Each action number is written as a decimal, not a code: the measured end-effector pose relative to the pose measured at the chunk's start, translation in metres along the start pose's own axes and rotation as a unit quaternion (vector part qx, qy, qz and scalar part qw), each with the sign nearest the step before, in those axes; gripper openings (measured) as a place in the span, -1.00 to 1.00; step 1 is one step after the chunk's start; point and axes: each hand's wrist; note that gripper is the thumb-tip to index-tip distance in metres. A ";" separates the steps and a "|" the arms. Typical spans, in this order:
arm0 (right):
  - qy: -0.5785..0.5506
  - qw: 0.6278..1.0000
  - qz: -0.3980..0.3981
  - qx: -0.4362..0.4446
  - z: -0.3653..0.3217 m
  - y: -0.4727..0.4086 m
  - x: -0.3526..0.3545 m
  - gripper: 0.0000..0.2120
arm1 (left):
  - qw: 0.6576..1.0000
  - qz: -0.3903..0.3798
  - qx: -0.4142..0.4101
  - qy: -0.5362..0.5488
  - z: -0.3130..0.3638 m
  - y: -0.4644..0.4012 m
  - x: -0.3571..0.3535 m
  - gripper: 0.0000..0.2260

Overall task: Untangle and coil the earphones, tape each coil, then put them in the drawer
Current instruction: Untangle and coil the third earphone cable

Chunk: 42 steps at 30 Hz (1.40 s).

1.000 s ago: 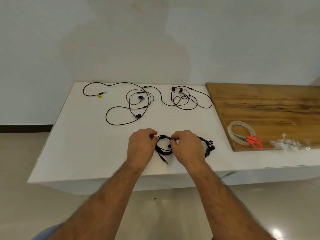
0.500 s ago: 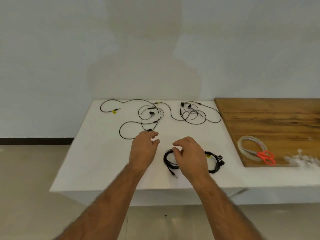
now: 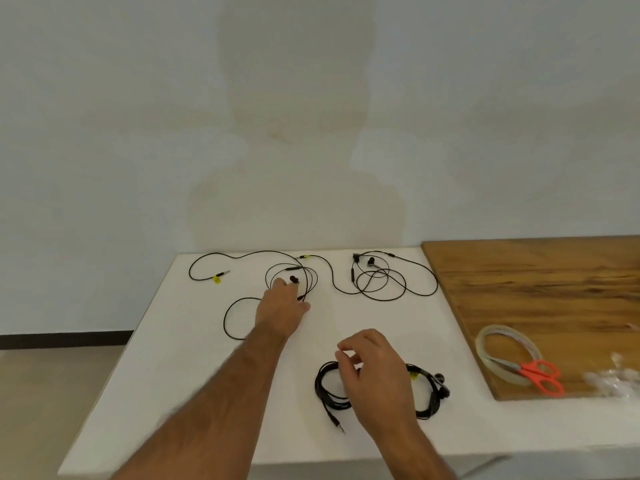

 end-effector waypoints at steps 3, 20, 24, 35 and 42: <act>0.000 1.000 -0.015 -0.002 0.001 -0.002 -0.003 -0.87 | 1.000 0.020 -0.006 0.003 -0.005 0.000 -0.006 -0.73; -0.001 0.997 -0.078 0.024 -0.048 0.006 0.038 -0.81 | 0.999 -0.032 -0.029 -0.016 0.011 0.114 0.103 -0.93; -0.034 0.996 -0.063 0.053 -0.092 0.011 0.080 -0.78 | 0.997 -0.027 -0.062 0.026 0.041 0.155 0.159 -0.93; -0.147 0.983 -0.017 0.109 -0.205 0.027 0.205 -0.68 | 0.961 0.042 -0.147 0.230 0.111 0.266 0.299 -0.85; -0.041 0.981 0.067 0.177 -0.241 0.054 0.271 -0.90 | 0.948 0.014 -0.163 0.275 0.133 0.321 0.341 -0.86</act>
Point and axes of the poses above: each hand's wrist, its own y-axis away from the middle knuckle, its own x-axis out of the back of the hand, z = x × y, and after that the axes turned 11 degrees about y, right-handed
